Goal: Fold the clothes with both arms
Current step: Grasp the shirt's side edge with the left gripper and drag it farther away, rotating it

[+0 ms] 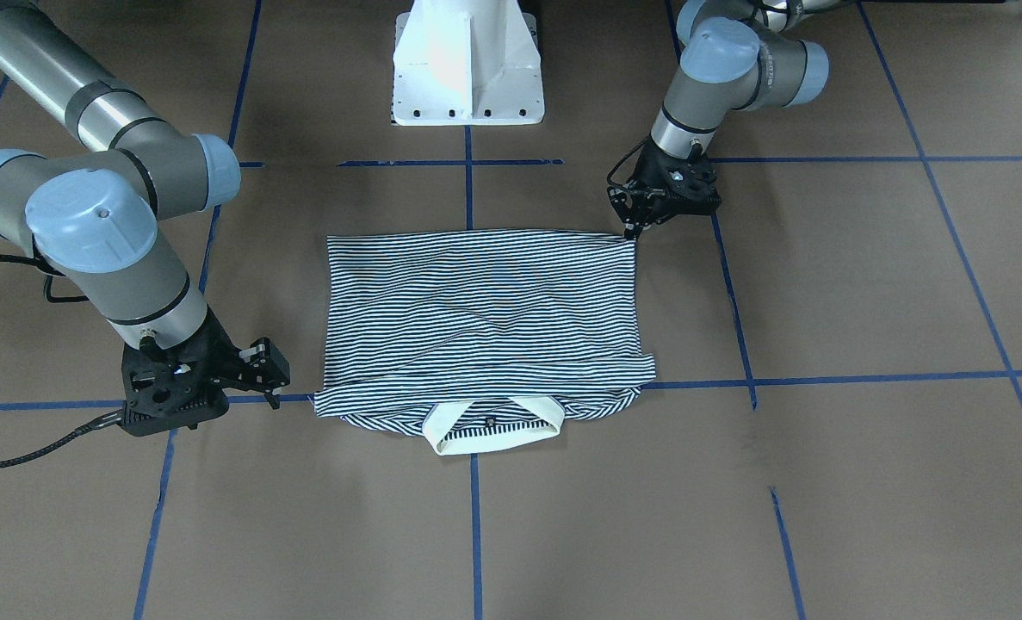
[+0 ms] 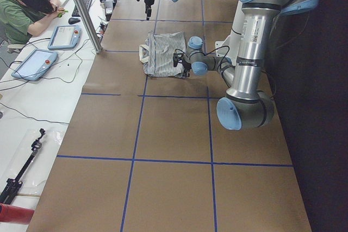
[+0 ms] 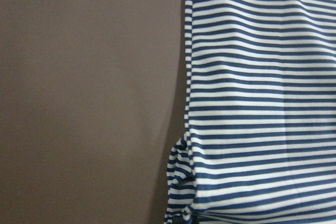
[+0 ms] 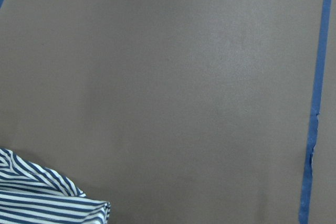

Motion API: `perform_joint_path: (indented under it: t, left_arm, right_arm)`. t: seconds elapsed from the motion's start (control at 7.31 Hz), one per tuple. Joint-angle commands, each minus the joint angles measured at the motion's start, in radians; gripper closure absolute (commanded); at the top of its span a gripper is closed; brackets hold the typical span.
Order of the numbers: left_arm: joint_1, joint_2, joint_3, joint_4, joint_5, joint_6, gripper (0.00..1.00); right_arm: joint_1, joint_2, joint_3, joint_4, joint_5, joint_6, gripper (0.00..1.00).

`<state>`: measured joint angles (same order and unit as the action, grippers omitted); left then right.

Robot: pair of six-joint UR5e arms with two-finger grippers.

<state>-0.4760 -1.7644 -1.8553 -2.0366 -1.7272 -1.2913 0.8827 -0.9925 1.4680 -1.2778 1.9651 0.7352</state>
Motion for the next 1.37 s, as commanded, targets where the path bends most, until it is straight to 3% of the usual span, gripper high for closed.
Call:
perform_joint_path:
  t: [0.0,0.27,0.41,0.82,1.09,1.23]
  left_arm:
    - [-0.132,-0.01,0.115,-0.01,-0.002,0.187,1.0]
    - [-0.284,-0.126,0.27,-0.016,-0.003,0.344,1.0]
    - [-0.343,-0.229,0.398,-0.02,-0.003,0.371,1.0]
    - [-0.439,-0.485,0.921,-0.311,0.02,0.449,1.0]
    - [-0.466,-0.484,0.936,-0.321,0.024,0.48,1.0]
    - [-0.466,-0.474,0.932,-0.326,0.021,0.481,0.16]
  right_arm:
    - [-0.001,0.0,0.0,0.0,0.0,0.001,0.0]
    - [-0.001,0.0,0.0,0.0,0.0,0.004,0.0]
    - [0.001,0.0,0.0,0.0,0.0,0.004,0.0]
    - [0.001,0.0,-0.002,-0.002,-0.002,0.006,0.0]
    - [-0.001,-0.001,-0.003,-0.002,-0.003,0.006,0.0]
    - [-0.008,0.0,-0.003,0.0,-0.003,0.039,0.0]
